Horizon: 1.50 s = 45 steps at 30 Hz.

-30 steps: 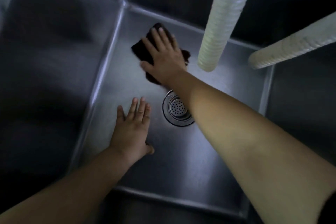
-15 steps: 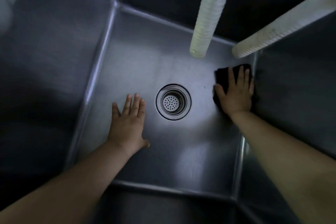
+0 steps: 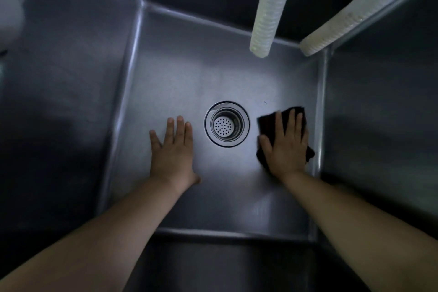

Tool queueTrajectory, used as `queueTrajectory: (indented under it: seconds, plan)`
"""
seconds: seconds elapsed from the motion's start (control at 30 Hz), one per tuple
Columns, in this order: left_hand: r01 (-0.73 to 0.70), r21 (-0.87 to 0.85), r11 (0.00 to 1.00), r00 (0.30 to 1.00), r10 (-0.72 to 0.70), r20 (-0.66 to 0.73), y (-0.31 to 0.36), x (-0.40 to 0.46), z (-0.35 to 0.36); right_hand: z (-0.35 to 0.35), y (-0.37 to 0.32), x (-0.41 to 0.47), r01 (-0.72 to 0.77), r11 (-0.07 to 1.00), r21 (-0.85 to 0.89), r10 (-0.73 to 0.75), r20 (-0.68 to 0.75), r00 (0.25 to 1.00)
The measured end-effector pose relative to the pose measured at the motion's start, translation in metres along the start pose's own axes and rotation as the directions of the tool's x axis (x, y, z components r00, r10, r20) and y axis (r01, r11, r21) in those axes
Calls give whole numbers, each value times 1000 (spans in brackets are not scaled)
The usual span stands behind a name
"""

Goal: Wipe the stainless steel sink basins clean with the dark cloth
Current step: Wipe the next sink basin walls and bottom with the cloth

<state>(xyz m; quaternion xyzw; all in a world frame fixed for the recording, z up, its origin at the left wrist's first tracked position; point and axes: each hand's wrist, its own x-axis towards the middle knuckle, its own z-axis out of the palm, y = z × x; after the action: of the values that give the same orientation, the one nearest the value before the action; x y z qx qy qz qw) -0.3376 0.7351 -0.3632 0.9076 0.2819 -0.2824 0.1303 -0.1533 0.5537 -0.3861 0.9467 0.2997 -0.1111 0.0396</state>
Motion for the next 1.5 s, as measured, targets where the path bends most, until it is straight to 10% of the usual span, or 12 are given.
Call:
queueTrajectory:
  seconds: [0.2, 0.63, 0.97, 1.17, 1.3, 1.43, 1.5]
  plan:
    - [-2, -6, 1000, 1000, 2, -8, -1, 2, 5, -14, -13, 99, -153, 986, 61, 150, 54, 987]
    - [7, -24, 1000, 1000, -8, -19, -2, 2, 3, 2, 10, 6, 504, 861, -66, -498, 87, 863]
    - [9, 15, 1000, 1000, -8, -26, -3, 4, 6, -22, 29, 121, 64, 998, -14, -64, -1, 998]
    - [13, 1, 1000, 1000, -13, -9, -2, 4, 3, -7, 26, 34, -45, 999, -3, 45, -16, 999]
    - [9, -7, 1000, 1000, -9, -6, -3, 3, 1, 10, 7, -59, 260, 965, -23, -258, 64, 964]
    - [4, -4, 1000, 1000, -4, -23, -4, 4, 2, 24, -10, -78, 763, 645, -43, -754, 125, 645]
    - [5, -3, 1000, 1000, -6, -27, -3, 6, 2, 22, -20, -56, 771, 636, -37, -767, 83, 636]
